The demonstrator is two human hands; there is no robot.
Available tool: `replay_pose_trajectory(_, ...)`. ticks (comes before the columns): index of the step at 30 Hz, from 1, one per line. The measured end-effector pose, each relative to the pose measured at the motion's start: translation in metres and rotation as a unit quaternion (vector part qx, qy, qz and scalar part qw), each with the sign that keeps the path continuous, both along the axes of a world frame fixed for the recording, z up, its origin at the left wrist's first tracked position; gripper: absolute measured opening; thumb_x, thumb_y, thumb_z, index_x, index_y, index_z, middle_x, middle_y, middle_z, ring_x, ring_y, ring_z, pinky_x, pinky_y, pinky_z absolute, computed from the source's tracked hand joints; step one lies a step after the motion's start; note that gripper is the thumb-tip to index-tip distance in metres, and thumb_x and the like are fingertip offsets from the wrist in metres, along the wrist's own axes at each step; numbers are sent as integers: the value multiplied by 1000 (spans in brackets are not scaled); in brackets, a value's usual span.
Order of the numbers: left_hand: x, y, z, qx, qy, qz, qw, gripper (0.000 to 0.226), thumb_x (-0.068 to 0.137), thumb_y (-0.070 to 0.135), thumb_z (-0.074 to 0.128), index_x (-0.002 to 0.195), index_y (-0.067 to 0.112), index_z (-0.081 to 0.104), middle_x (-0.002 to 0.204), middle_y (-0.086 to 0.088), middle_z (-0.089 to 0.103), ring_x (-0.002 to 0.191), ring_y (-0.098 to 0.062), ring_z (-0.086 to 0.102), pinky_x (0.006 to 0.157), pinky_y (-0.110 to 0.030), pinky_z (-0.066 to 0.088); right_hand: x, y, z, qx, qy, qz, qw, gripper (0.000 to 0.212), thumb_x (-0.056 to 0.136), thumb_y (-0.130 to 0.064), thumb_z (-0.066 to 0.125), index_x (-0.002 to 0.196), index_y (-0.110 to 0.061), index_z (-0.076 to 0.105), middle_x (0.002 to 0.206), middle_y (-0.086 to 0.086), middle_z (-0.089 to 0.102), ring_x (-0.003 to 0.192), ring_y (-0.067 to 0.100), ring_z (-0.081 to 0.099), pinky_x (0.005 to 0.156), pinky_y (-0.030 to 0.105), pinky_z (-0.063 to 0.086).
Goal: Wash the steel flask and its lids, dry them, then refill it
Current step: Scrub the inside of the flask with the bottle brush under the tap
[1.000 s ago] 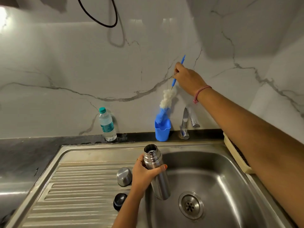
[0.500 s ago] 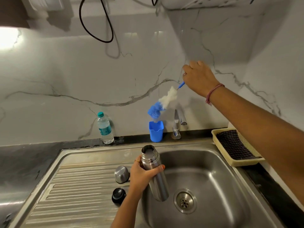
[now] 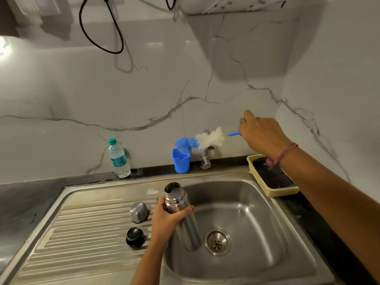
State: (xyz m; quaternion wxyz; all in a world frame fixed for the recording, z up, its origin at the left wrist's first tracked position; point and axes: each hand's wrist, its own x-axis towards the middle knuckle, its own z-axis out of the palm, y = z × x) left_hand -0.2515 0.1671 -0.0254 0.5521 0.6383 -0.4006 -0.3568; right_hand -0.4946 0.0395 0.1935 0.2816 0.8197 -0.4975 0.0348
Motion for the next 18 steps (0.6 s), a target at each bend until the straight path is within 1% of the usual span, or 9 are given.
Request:
replay_pose_trajectory(2, -4, 0, -2, 1, -9, 3, 1000, 69, 52, 34, 93, 113, 25, 62, 103, 3, 73, 93, -12, 71, 81, -34, 59, -10, 9, -20, 54, -30, 3, 998, 8, 93, -8, 49, 102, -9, 48, 98, 7, 44, 49, 12, 35, 43, 24, 20)
replay_pose_trajectory(5, -7, -2, -6, 7, -19, 9, 1000, 67, 54, 28, 95, 112, 23, 62, 101, 4, 73, 92, -13, 70, 80, -33, 59, -25, 14, -50, 177, -110, 2, 978, 11, 95, -8, 45, 94, -15, 37, 79, 2, 47, 51, 14, 42, 44, 25, 27)
replay_pose_trajectory(7, -7, -4, -8, 11, -30, 12, 999, 66, 54, 24, 97, 110, 22, 62, 100, 3, 73, 92, -14, 71, 81, -33, 59, -35, 13, -68, 241, -142, 12, 960, 13, 97, -11, 43, 92, -16, 32, 69, 2, 53, 50, 16, 47, 46, 32, 36)
replay_pose_trajectory(8, -7, -4, -9, 11, -38, 12, 999, 67, 54, 22, 97, 110, 22, 61, 99, 3, 73, 91, -14, 71, 80, -31, 58, -41, 13, -77, 259, -151, 16, 954, 11, 98, -12, 42, 91, -14, 34, 68, 4, 57, 51, 19, 50, 50, 37, 41)
replay_pose_trajectory(10, -7, -5, -8, 10, -50, 7, 999, 71, 54, 20, 97, 114, 21, 60, 101, 4, 73, 91, -10, 70, 77, -25, 56, -52, 14, -94, 273, -141, 18, 951, 4, 98, -13, 40, 95, -11, 41, 75, 3, 59, 58, 21, 54, 57, 37, 45)
replay_pose_trajectory(12, -5, -7, -8, 12, -56, -4, 998, 72, 54, 18, 97, 116, 21, 59, 102, 5, 72, 89, -6, 70, 73, -20, 54, -60, 19, -110, 276, -113, 2, 955, 7, 98, -14, 37, 98, -13, 45, 75, -2, 54, 56, 14, 48, 58, 30, 43)
replay_pose_trajectory(15, -1, -11, -8, 18, -62, -20, 998, 71, 56, 17, 96, 115, 22, 58, 102, 6, 71, 89, -6, 69, 72, -19, 52, -68, 29, -131, 306, -196, -36, 931, 23, 97, -20, 42, 120, -20, 48, 85, -2, 61, 57, 6, 50, 50, 19, 35)
replay_pose_trajectory(16, 0, -13, -8, 21, -66, -26, 997, 71, 56, 18, 96, 116, 22, 58, 103, 6, 71, 90, -6, 68, 72, -19, 52, -70, 31, -138, 320, -207, -41, 924, 33, 98, -25, 44, 130, -22, 45, 93, 0, 62, 63, 5, 54, 54, 18, 38)
replay_pose_trajectory(18, 1, -17, -8, 27, -76, -36, 996, 72, 57, 18, 96, 117, 21, 56, 104, 6, 69, 92, -8, 67, 73, -20, 51, -76, 32, -155, 351, -222, -66, 907, 48, 96, -42, 46, 141, -28, 38, 117, 1, 62, 92, 11, 62, 77, 24, 50)
